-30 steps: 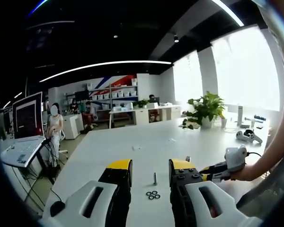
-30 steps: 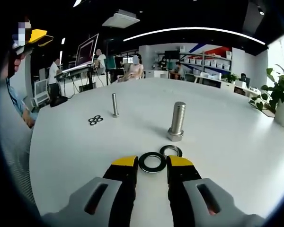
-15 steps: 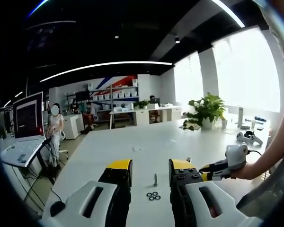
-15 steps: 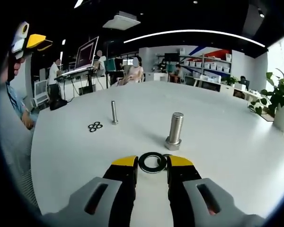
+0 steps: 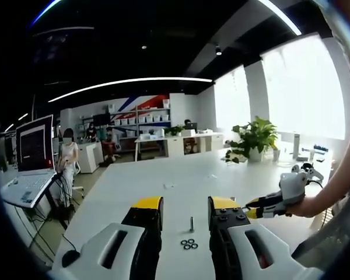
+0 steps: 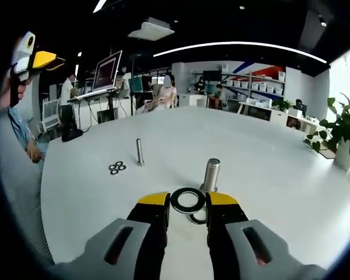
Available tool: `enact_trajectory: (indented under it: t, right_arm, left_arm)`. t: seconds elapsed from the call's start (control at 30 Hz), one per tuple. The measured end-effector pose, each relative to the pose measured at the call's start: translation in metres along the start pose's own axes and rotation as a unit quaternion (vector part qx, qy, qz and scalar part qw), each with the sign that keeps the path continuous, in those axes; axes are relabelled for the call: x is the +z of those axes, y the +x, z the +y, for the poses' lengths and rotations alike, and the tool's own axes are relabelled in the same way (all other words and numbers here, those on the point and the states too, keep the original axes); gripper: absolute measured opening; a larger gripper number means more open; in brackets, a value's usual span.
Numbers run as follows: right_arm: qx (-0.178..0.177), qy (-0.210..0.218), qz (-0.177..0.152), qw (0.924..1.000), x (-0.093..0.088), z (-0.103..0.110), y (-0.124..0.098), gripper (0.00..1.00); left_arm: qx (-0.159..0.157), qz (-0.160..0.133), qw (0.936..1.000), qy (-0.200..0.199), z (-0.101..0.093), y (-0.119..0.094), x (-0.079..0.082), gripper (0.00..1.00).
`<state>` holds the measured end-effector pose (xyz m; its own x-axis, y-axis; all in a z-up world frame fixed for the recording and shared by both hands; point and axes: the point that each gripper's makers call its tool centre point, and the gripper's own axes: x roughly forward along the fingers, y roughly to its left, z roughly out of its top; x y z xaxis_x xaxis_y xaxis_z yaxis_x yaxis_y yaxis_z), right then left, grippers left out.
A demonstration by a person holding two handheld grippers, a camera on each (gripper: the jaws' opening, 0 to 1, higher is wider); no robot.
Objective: Place the washer onto the threaded stud by aligning its center hole with the stud, sliding it down to the base, and recovering from edge contact or off-axis alignment until the washer reaches the visible bottom stop.
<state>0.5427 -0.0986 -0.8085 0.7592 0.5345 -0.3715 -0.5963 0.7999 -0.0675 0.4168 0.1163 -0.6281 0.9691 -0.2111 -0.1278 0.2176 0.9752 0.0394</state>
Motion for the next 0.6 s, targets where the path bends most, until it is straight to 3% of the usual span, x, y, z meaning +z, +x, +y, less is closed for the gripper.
enact_trajectory:
  t: [0.6]
  right_arm:
    - [-0.009,-0.007,-0.021,0.9997,0.029,-0.007,0.001,0.26]
  left_arm:
    - [0.002,-0.008,1.0000,-0.002,0.005,0.001,0.007,0.29]
